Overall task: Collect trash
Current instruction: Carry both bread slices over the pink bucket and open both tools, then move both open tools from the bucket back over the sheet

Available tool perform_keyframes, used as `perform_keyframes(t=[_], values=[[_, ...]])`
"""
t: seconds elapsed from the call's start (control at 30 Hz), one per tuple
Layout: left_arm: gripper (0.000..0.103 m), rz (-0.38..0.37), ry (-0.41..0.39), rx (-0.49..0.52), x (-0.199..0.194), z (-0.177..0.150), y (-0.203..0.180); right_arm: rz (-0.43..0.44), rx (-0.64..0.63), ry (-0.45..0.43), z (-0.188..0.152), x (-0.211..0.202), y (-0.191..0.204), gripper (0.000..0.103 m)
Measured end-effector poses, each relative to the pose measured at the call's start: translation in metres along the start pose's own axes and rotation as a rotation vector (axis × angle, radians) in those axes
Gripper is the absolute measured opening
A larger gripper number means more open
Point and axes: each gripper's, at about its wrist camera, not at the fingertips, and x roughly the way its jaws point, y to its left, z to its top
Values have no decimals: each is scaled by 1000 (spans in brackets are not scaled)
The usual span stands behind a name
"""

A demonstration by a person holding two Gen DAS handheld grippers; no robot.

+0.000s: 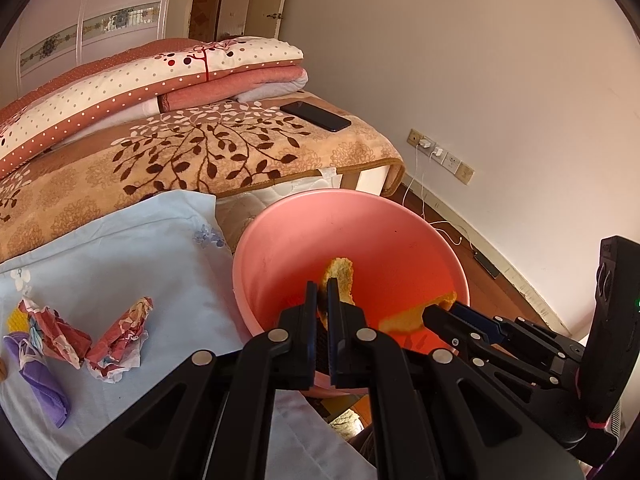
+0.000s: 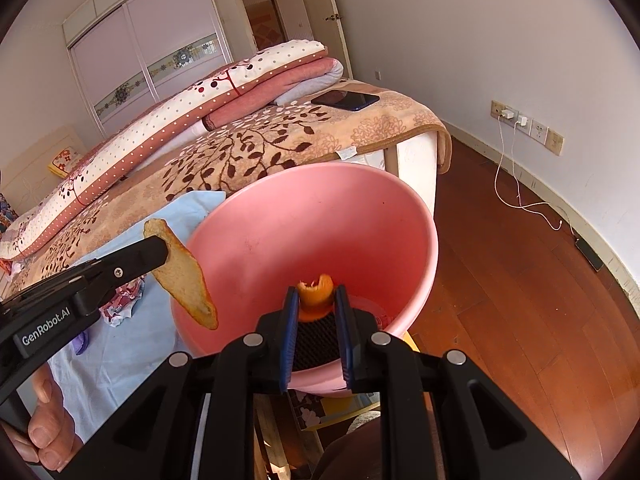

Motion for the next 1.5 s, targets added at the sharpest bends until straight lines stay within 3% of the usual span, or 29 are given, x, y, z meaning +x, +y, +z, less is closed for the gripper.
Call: perform_keyframes(t=[0.2, 0.27, 0.33, 0.37, 0.8, 1.5], values=[[5, 0, 25, -5, 2, 0, 2, -12, -6, -11, 1, -2, 0, 20], [10, -2, 26, -7, 2, 0, 3, -19, -8, -20, 0, -3, 0, 27], [25, -4, 23, -12, 2, 0, 3, -22, -12, -24, 1, -4, 1, 28], [25, -6, 21, -15, 1, 0, 3, -24, -14, -25, 1, -4, 1, 29], [26, -15, -6, -51, -17, -1, 13, -48, -42, -64, 3, -15, 12, 41], [26, 55, -68, -151, -75, -20, 66, -33, -162, -104, -2, -39, 69, 45]])
